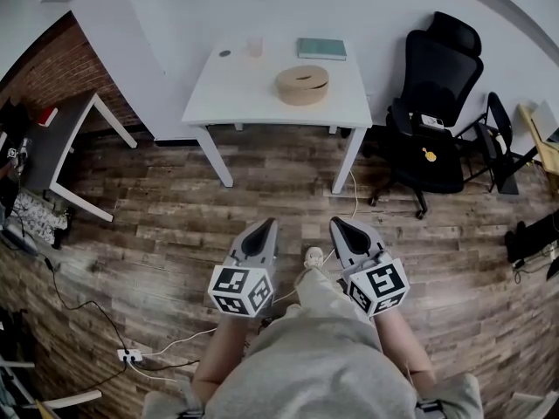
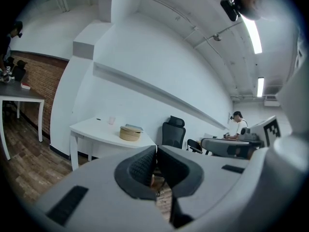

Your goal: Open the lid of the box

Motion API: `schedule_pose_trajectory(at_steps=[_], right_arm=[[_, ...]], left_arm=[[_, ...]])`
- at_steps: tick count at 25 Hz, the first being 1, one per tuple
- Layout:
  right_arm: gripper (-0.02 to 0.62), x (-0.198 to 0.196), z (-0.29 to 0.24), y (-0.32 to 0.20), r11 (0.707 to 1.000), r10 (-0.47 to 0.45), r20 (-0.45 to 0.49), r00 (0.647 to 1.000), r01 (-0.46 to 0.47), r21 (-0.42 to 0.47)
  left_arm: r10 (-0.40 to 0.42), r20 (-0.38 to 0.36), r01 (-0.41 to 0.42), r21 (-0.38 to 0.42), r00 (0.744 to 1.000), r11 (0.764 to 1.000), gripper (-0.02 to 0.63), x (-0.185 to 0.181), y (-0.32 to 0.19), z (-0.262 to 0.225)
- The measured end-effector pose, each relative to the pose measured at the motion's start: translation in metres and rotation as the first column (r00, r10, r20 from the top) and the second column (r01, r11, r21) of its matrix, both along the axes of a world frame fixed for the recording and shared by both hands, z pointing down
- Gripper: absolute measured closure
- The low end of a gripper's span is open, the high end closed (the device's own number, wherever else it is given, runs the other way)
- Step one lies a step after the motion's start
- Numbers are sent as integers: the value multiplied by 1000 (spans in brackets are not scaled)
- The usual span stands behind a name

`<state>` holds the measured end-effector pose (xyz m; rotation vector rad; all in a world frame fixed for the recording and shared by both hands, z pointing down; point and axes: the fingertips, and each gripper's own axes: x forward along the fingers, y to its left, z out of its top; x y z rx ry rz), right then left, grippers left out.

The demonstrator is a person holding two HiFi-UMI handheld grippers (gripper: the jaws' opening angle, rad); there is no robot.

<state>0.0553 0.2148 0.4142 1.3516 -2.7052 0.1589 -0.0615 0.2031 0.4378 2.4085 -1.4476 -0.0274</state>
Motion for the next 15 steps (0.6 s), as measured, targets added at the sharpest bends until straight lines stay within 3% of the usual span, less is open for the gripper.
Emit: schedule_pose_trajectory(at_steps=[9,15], right_arm=[[594,-15,5,-50,999,-36,-3,999,36,10],[594,-27,5,-115,998,-55,-25,998,56,26]], left_arm=[[-26,6,26,-4,1000,1000,598,-9,-44,8],[-50,4,50,-18,999,999,598,-21,-105,15]])
